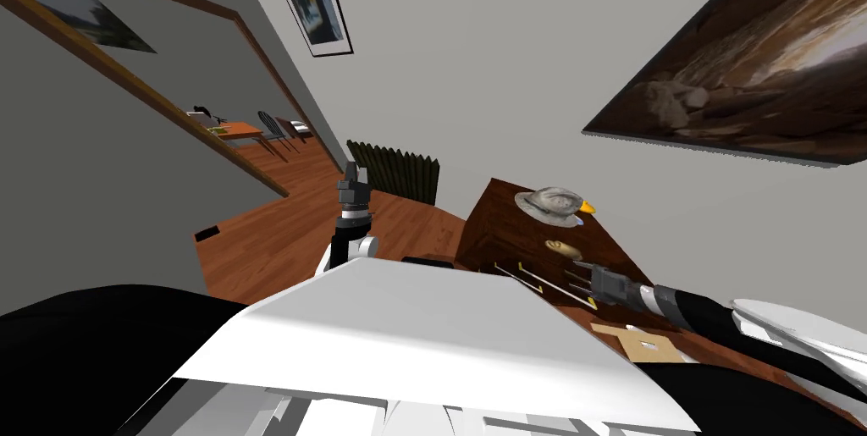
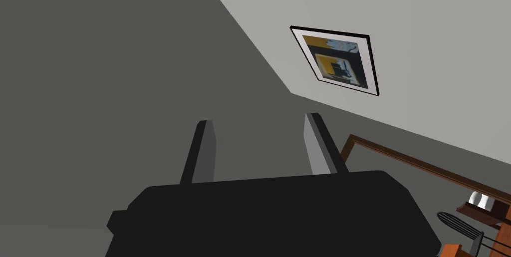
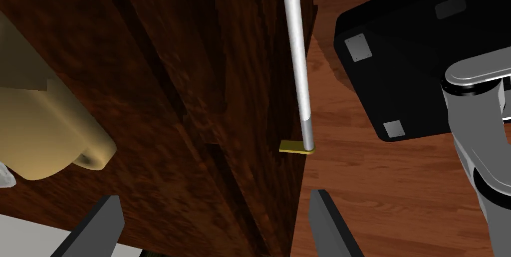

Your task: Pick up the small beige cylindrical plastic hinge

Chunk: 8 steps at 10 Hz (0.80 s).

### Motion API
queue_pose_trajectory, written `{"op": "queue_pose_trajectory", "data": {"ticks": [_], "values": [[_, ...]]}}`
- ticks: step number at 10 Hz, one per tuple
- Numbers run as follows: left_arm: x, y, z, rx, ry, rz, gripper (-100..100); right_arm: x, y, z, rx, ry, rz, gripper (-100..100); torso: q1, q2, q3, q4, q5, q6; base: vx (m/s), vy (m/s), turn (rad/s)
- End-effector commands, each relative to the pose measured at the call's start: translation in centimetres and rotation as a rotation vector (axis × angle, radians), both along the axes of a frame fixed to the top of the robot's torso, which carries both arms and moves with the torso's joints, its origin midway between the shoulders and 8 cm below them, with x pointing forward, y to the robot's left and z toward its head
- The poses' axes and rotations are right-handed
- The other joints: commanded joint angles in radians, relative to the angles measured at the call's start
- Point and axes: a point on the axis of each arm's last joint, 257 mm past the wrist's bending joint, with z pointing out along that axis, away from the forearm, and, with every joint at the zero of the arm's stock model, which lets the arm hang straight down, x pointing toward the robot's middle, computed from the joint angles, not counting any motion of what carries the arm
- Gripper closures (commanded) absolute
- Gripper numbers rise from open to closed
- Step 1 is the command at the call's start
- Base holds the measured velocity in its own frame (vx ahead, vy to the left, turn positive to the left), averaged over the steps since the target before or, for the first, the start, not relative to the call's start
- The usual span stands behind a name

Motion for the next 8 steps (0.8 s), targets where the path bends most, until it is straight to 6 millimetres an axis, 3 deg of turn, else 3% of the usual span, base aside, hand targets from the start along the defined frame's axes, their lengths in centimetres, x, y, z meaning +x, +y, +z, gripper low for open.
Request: {"op": "queue_pose_trajectory", "data": {"ticks": [1,2,5,8], "values": [[0.0,0.0,0.0,0.000,0.000,0.000,0,-0.7,-2.0,0.6,-0.073,0.039,0.016,-100,0.000,0.000,0.000,0.000,0.000,0.000,0.100,-0.007,0.104],[0.0,0.0,0.0,0.000,0.000,0.000,0,-0.7,-2.0,0.6,-0.073,0.039,0.016,-100,0.000,0.000,0.000,0.000,0.000,-0.001,0.083,-0.014,0.063],[0.0,0.0,0.0,0.000,0.000,0.000,0,-3.1,-6.0,1.4,-0.203,0.132,0.038,-100,-0.001,-0.001,-0.001,0.000,0.000,-0.001,0.132,-0.016,0.130],[0.0,0.0,0.0,0.000,0.000,0.000,0,-7.6,-7.9,0.3,-0.265,0.247,0.050,-100,-0.005,-0.006,-0.004,-0.001,-0.001,0.000,0.180,-0.066,0.122]]}}
